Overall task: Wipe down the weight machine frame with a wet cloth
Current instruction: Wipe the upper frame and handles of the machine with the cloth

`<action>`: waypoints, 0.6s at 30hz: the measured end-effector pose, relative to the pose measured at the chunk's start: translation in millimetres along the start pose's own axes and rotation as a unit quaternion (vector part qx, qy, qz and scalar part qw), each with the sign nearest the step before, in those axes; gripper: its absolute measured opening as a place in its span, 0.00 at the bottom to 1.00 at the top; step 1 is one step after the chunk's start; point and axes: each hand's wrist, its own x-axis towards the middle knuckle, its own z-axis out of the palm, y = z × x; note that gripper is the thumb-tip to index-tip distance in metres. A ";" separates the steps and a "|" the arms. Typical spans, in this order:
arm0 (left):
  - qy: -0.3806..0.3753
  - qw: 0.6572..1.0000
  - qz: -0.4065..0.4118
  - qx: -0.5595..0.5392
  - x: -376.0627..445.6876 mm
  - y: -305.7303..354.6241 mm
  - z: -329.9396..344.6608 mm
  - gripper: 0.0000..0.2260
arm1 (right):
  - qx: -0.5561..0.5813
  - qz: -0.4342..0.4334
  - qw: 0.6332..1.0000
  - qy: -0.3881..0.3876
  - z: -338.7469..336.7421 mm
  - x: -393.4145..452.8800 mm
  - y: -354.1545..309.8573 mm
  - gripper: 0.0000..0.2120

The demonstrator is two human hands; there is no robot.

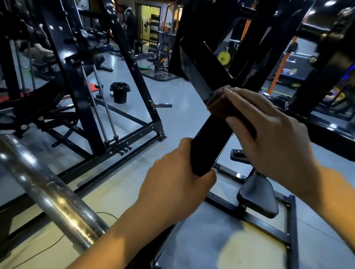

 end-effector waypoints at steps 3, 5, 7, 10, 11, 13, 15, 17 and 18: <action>-0.001 1.000 0.003 -0.008 -0.1 -0.2 -0.4 0.15 | 0.021 -0.017 0.999 -0.026 2.3 -13.8 -18.2 0.23; -0.002 1.000 0.007 -0.009 0.2 0.5 -1.5 0.14 | 0.021 -0.046 0.998 -0.049 0.1 -22.3 -24.0 0.23; 0.003 1.000 0.006 -0.003 -0.5 1.8 -2.3 0.14 | 0.005 -0.049 0.998 -0.050 -3.3 -20.4 -19.9 0.23; 0.006 1.000 0.000 -0.002 -2.0 4.5 -3.7 0.16 | -0.004 -0.006 1.000 -0.027 -4.0 -12.8 -9.4 0.23; 0.004 1.000 -0.004 -0.001 -2.4 5.0 -4.2 0.16 | 0.002 0.006 1.000 -0.022 -2.3 -12.6 -9.8 0.23; 0.005 1.000 -0.004 -0.004 -2.3 4.9 -4.3 0.16 | 0.021 0.000 0.999 -0.026 0.8 -18.1 -17.1 0.23; 0.002 1.000 0.003 -0.015 -2.6 3.6 -3.6 0.16 | 0.030 -0.032 0.998 -0.036 3.3 -29.0 -26.2 0.23; -0.002 1.000 0.007 -0.024 -1.8 2.7 -3.7 0.15 | 0.018 -0.047 0.998 -0.031 4.1 -32.1 -28.9 0.22; -0.003 1.000 0.005 -0.023 -1.6 2.7 -3.6 0.15 | 0.006 -0.047 0.999 -0.024 3.6 -28.6 -25.7 0.22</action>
